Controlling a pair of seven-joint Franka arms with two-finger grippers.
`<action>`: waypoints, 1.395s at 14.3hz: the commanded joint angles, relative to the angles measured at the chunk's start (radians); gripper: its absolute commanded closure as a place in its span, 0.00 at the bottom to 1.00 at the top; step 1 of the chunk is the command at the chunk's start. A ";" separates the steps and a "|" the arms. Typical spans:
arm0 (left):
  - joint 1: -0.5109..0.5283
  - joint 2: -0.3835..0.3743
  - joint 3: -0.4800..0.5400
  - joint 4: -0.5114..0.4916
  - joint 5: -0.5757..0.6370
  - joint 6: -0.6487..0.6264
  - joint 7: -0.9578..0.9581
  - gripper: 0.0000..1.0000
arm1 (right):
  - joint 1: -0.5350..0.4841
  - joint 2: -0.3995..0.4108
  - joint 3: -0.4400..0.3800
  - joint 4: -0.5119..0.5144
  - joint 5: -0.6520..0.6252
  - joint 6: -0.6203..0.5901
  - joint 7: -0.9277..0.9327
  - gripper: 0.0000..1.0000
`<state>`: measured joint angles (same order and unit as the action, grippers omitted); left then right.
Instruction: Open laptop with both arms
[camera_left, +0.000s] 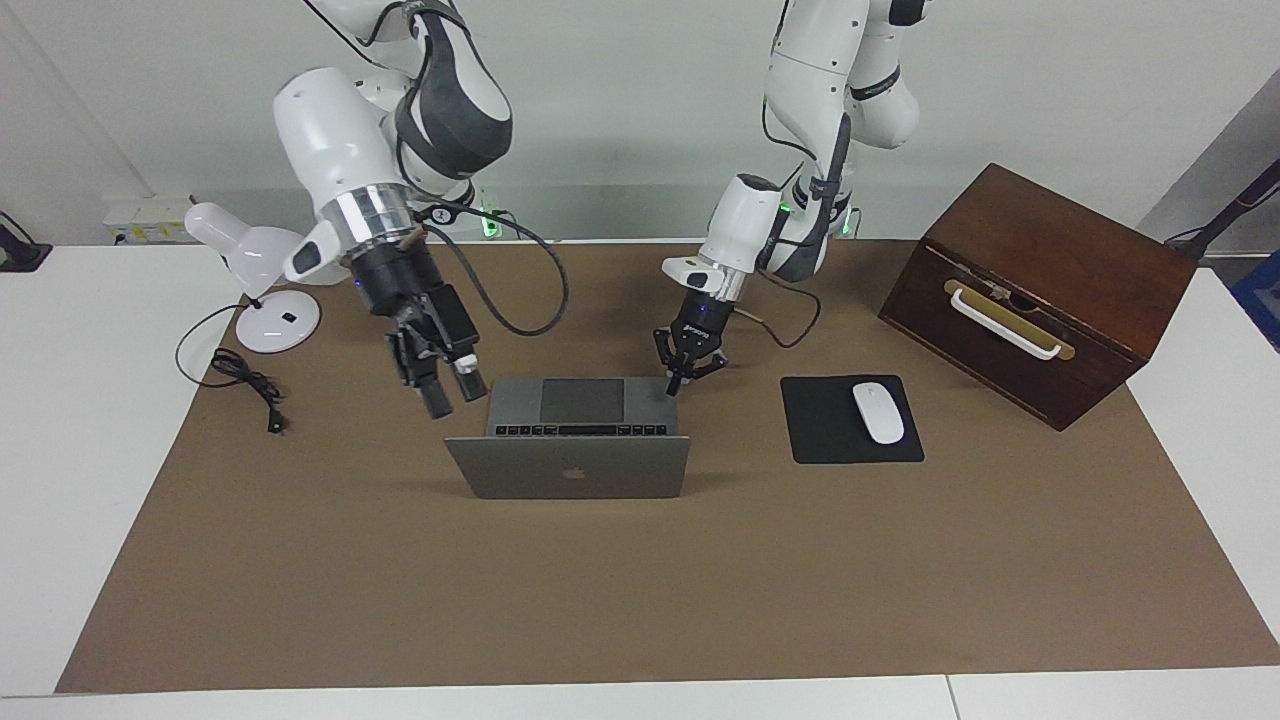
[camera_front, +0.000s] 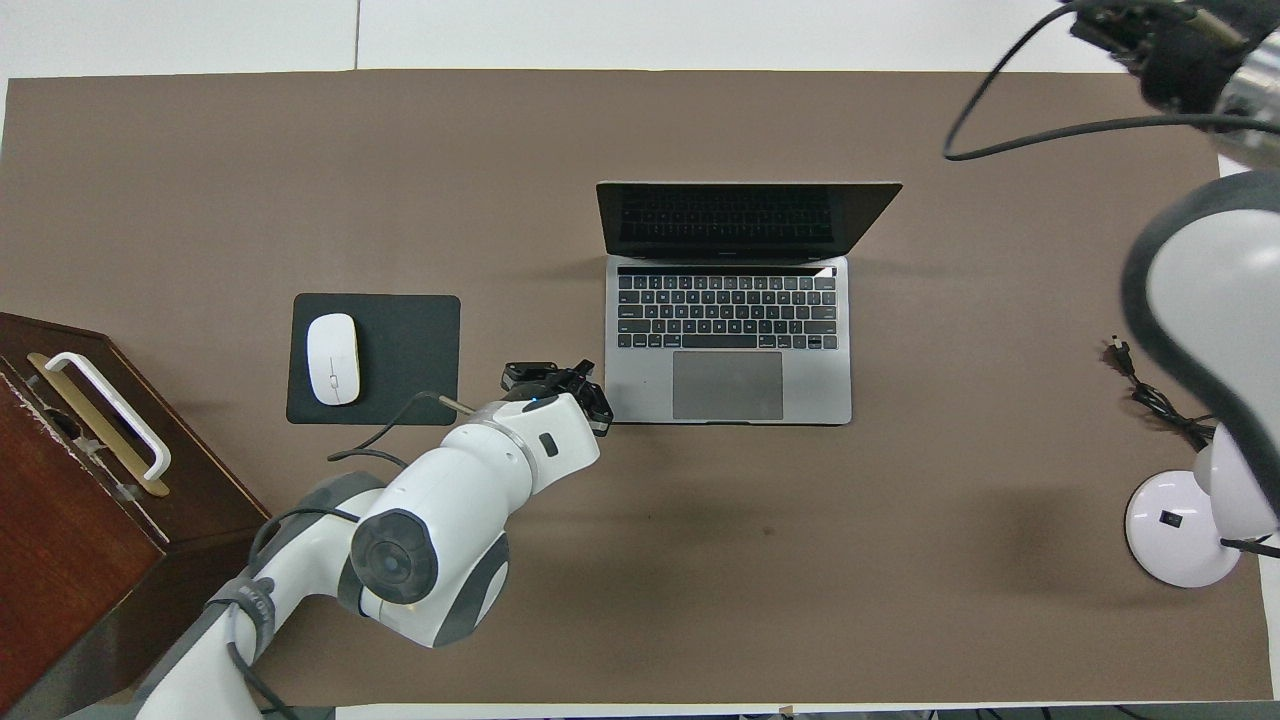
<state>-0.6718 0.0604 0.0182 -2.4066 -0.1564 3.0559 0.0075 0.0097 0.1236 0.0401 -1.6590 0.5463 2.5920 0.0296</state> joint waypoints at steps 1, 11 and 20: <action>0.046 -0.109 0.000 0.056 0.008 -0.262 -0.008 1.00 | -0.112 0.047 0.012 0.163 -0.089 -0.239 -0.190 0.00; 0.313 -0.202 0.000 0.451 0.018 -1.094 -0.004 0.00 | -0.177 -0.110 0.017 0.208 -0.471 -1.225 -0.027 0.00; 0.475 -0.200 -0.001 0.572 0.104 -1.318 -0.047 0.00 | -0.143 -0.340 0.024 -0.188 -0.497 -0.952 0.010 0.00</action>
<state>-0.2308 -0.1482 0.0279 -1.8678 -0.0772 1.7899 -0.0041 -0.1460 -0.1784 0.0606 -1.8077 0.0715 1.6079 0.0161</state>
